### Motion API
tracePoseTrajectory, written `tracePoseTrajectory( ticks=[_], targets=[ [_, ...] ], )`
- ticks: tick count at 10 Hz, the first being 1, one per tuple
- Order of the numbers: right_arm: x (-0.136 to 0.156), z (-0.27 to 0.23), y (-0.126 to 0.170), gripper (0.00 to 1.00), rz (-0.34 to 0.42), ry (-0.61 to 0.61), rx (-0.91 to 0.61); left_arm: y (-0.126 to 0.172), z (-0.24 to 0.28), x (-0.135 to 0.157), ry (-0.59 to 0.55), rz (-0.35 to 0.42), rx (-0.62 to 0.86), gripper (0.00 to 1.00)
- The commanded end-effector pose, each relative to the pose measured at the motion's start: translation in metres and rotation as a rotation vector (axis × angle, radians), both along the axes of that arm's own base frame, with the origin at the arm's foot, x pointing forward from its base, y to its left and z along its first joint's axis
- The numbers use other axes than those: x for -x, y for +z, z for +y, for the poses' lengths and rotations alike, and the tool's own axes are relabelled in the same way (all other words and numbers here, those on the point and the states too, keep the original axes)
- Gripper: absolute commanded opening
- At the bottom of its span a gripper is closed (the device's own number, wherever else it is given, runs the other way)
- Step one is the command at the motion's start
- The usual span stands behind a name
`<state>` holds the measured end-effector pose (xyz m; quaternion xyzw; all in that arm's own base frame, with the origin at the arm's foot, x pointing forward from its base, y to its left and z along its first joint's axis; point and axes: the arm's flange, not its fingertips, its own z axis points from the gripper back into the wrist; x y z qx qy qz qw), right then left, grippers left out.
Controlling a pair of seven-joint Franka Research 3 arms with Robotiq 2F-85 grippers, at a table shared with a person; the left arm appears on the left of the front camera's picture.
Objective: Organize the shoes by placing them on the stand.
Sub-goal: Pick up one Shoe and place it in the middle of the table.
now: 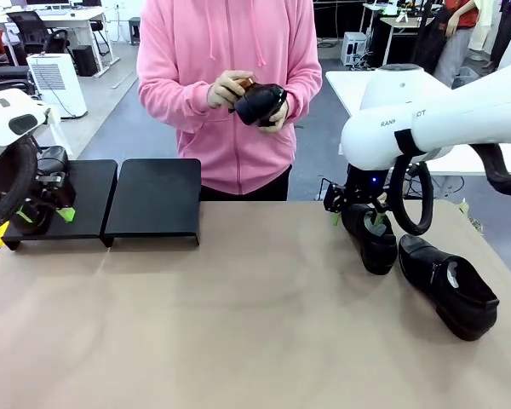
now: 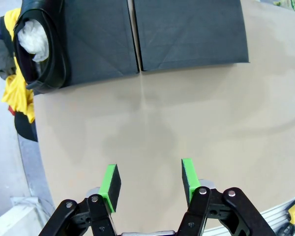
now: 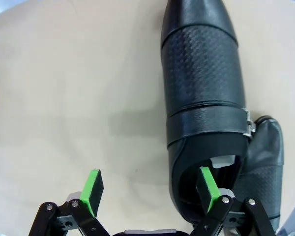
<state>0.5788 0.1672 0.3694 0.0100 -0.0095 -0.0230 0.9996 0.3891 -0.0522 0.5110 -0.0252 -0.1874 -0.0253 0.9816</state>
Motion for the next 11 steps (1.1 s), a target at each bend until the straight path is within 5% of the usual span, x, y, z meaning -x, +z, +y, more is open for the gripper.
tracePoseTrajectory(
  ticks=[1,4,5,9,10,11],
  targets=[
    [-0.009,0.000,-0.008,1.00,0.034,0.026,0.007,0.001,0.003,0.001,-0.014,0.000,0.013,0.66],
    [-0.013,-0.002,-0.023,1.00,0.057,0.023,0.009,0.001,0.003,0.001,-0.014,0.000,0.013,0.66],
    [-0.013,-0.001,-0.023,0.91,0.049,0.034,0.011,0.001,0.003,0.001,-0.014,0.000,0.013,0.66],
    [-0.013,-0.001,-0.022,0.11,0.050,0.031,0.037,0.001,0.003,0.001,-0.014,0.000,0.013,0.66],
    [-0.013,-0.002,-0.024,0.00,0.042,0.023,0.078,0.001,0.003,0.001,-0.014,0.000,0.013,0.66],
    [-0.014,-0.002,-0.026,0.00,0.053,0.019,0.101,0.001,0.003,0.001,-0.014,0.000,0.013,0.66]
  ],
)
